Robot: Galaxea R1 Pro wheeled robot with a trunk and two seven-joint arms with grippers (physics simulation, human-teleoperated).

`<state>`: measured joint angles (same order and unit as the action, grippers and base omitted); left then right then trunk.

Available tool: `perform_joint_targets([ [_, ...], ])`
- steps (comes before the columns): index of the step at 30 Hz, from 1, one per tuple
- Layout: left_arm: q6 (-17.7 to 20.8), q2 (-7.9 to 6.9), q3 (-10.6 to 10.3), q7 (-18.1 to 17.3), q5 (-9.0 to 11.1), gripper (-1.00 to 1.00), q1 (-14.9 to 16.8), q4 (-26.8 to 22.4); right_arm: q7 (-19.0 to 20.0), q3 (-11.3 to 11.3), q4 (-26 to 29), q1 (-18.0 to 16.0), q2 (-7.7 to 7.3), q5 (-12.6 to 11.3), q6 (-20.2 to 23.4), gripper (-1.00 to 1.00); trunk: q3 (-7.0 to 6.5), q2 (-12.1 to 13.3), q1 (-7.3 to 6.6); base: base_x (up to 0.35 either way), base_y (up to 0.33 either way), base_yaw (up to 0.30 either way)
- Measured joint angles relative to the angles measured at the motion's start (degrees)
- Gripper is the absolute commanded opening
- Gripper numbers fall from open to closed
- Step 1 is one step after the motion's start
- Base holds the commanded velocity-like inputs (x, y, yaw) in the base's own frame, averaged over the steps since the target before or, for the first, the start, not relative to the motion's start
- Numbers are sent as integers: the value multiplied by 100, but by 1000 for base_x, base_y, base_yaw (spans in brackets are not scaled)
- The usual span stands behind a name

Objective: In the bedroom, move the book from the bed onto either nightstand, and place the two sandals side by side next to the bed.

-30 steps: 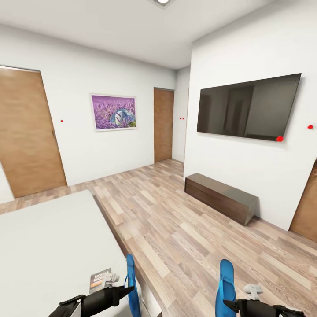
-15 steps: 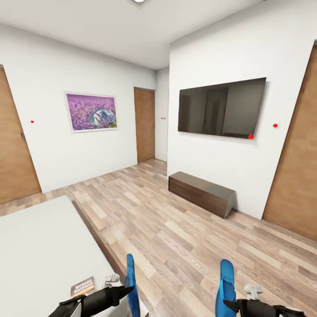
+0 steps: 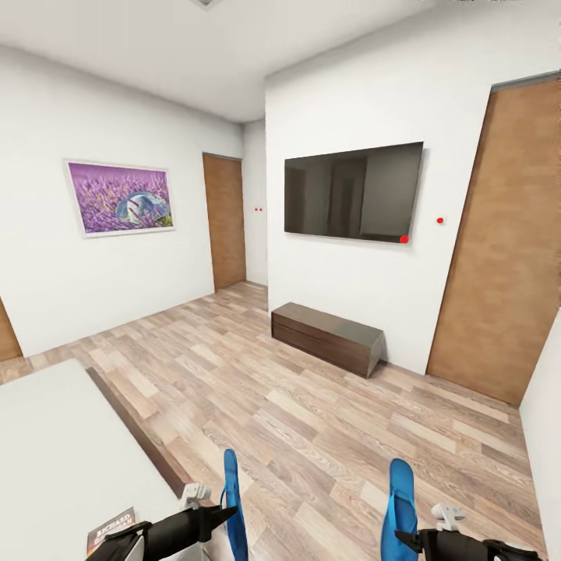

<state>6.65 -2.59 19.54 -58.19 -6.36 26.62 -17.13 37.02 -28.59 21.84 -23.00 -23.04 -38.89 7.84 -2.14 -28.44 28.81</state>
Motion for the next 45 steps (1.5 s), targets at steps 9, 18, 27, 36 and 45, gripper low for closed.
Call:
perform_joint_targets([
  [9, 1, -1, 0, -1, 1, -100, -1, -1, -11, -5, -17, -1, 6, 5, 0, -100, 0, 0, 0, 0, 0, -22],
  [18, 0, -1, 0, -1, 1, -100, -1, -1, -11, 2, -11, -1, 6, 4, 0, -100, 0, 0, 0, 0, 0, 0],
  [27, 0, 0, 0, 0, 0, -100, 1, 1, 0, 3, -8, 1, 5, 4, 0, -100, 0, 0, 0, 0, 0, -112],
  [36, -1, 0, -1, 1, -1, -100, 1, 1, 5, 1, -8, 1, 5, 3, 0, -100, 0, 0, 0, 0, 0, -274],
  [45, 0, 0, 0, 0, 0, -100, 0, 0, 2, -1, -9, 0, 5, 5, 0, -100, 1, 0, 0, 0, 0, -240],
])
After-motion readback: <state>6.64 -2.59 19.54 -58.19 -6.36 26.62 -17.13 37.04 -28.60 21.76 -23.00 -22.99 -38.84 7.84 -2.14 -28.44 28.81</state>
